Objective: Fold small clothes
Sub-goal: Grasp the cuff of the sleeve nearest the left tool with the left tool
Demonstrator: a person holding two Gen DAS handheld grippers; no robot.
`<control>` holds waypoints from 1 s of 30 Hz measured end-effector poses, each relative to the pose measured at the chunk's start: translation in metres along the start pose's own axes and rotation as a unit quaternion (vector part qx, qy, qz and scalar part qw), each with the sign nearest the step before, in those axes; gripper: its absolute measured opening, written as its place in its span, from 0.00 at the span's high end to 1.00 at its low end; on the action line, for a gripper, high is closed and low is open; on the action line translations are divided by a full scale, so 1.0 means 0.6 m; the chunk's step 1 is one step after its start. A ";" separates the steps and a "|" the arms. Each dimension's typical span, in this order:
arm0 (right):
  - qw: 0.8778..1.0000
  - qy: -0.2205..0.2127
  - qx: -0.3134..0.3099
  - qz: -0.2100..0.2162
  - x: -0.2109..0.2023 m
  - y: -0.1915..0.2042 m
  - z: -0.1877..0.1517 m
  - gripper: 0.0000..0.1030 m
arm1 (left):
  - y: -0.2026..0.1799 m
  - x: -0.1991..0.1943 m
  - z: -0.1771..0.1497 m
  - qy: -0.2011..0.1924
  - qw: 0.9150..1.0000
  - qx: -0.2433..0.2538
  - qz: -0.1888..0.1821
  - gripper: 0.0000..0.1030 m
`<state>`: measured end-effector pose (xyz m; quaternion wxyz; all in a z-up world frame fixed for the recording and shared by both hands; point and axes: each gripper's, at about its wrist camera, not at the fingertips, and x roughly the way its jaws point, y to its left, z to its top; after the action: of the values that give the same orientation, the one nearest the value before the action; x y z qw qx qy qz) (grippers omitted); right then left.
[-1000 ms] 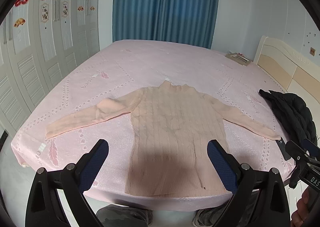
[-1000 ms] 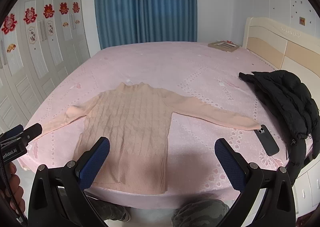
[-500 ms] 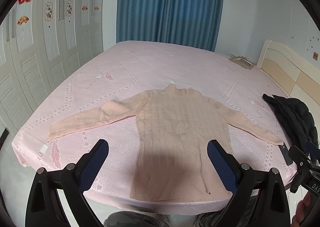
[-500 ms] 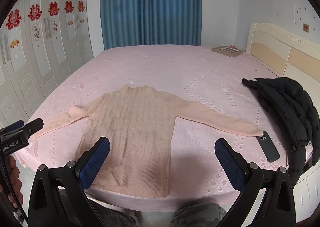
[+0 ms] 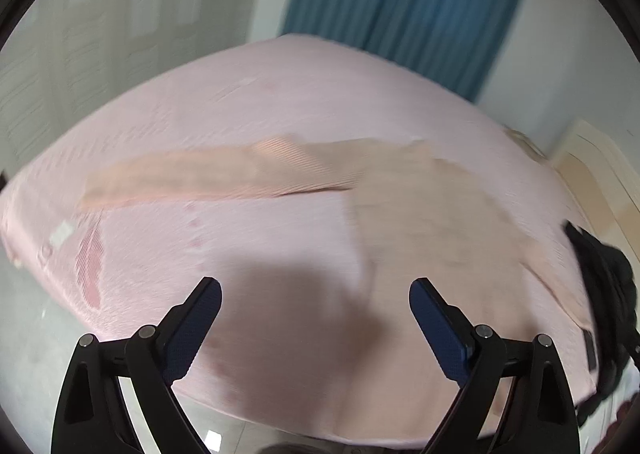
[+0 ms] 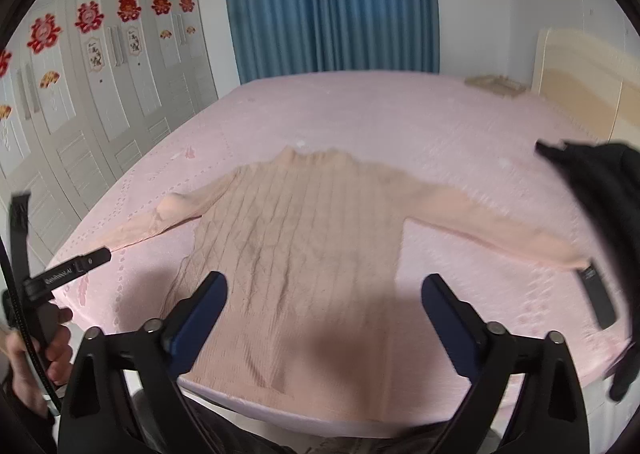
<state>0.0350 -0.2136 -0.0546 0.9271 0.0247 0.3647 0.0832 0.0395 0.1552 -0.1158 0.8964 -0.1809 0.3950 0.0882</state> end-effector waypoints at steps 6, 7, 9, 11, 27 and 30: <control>0.999 0.027 0.015 0.015 0.107 0.005 -0.007 0.14 | 0.148 0.083 0.014 -0.007 0.994 -0.094 0.049 0.23; 0.999 0.029 0.014 0.016 0.128 0.008 -0.005 0.14 | 0.169 0.094 0.019 -0.008 0.993 -0.108 0.051 0.24; 0.999 0.036 0.015 0.018 0.155 0.011 -0.001 0.14 | 0.209 0.114 0.030 -0.009 0.989 -0.136 0.059 0.29; 0.999 0.043 0.016 0.024 0.187 0.015 0.006 0.14 | 0.245 0.131 0.040 -0.021 0.984 -0.162 0.067 0.29; 0.995 0.026 0.087 0.027 0.288 -0.084 0.026 0.14 | 0.309 0.199 0.136 -0.039 0.959 -0.160 0.231 0.90; 0.994 0.014 0.105 0.023 0.277 -0.112 0.025 0.14 | 0.272 0.179 0.163 -0.057 0.960 -0.127 0.241 0.90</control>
<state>0.1741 -0.2510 -0.1628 0.9122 0.1287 0.3835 0.0657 0.1287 0.3451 -0.1760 0.8391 -0.1869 0.3613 0.3613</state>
